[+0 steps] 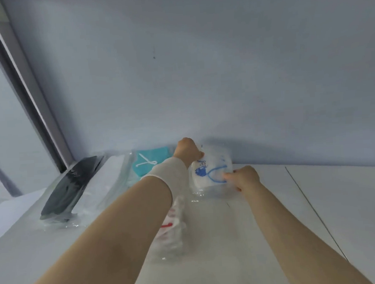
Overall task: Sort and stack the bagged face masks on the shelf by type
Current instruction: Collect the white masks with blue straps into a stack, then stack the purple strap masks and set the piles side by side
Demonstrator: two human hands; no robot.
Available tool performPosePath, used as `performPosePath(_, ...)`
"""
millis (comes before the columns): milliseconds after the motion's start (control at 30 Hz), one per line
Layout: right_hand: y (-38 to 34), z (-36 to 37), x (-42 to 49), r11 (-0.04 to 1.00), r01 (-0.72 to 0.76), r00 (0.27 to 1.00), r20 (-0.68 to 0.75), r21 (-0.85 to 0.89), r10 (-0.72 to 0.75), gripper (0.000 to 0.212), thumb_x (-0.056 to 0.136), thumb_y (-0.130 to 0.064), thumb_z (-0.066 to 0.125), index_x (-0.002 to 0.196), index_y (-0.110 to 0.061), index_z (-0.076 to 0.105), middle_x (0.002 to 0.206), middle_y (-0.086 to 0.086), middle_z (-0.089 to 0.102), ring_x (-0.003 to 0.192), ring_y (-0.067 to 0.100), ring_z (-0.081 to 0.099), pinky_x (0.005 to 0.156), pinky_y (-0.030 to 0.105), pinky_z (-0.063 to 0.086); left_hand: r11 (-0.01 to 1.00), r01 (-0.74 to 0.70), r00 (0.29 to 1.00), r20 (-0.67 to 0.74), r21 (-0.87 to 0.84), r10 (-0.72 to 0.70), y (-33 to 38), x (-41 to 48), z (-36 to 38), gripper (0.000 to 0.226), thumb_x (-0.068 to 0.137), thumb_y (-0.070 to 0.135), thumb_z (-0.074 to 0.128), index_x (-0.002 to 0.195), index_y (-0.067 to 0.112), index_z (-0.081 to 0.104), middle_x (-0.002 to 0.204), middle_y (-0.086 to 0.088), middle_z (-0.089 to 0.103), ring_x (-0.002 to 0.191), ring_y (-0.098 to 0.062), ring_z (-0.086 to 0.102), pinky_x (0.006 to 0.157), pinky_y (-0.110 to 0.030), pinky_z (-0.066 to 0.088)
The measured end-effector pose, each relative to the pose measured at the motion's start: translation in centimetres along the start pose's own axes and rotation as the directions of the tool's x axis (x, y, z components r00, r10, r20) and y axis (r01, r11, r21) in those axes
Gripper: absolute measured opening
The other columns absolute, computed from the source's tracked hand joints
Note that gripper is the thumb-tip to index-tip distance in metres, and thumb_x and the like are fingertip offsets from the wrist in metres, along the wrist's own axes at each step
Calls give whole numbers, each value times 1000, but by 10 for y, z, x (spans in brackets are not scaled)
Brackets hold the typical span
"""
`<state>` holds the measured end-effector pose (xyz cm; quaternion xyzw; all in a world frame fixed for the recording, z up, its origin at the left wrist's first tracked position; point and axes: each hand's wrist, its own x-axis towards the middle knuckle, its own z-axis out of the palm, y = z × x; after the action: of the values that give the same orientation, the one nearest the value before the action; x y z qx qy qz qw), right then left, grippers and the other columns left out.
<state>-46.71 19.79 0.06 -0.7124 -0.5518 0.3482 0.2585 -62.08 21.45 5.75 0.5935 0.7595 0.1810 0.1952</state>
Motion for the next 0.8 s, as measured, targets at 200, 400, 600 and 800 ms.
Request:
performPosePath(200,-2,8,4,996,-40,999,24,-77,42,21,79,-22,66,73,-5,55,84,14,54,76,23,51,58,25,38,995,-42,998,47,86,38,-7,7,11,48,96,27,49,127,-9,44,131,-20,49,122,-29,50,93,-26,40)
performPosePath(400,-3,10,8,996,-40,998,52,-78,44,28,78,-19,65,97,2,66,87,14,58,78,23,54,65,26,40,983,-48,999,33,176,43,-11,8,17,51,92,24,56,127,-7,35,132,-21,46,122,-34,50,96,-32,41)
performPosePath(600,0,-23,14,986,55,997,-48,-155,-63,39,91,-39,50,107,-6,63,107,19,63,97,32,59,75,29,45,877,-201,923,-215,436,318,7,-5,7,40,95,22,49,129,5,37,130,-14,41,119,-29,43,91,-33,40)
performPosePath(800,28,-76,0,842,118,966,-135,-527,-220,49,96,-37,40,133,-6,41,135,16,44,128,35,36,101,40,34,697,-400,822,-104,596,560,46,-18,21,50,97,24,41,144,10,28,156,-12,14,146,-30,6,118,-39,5)
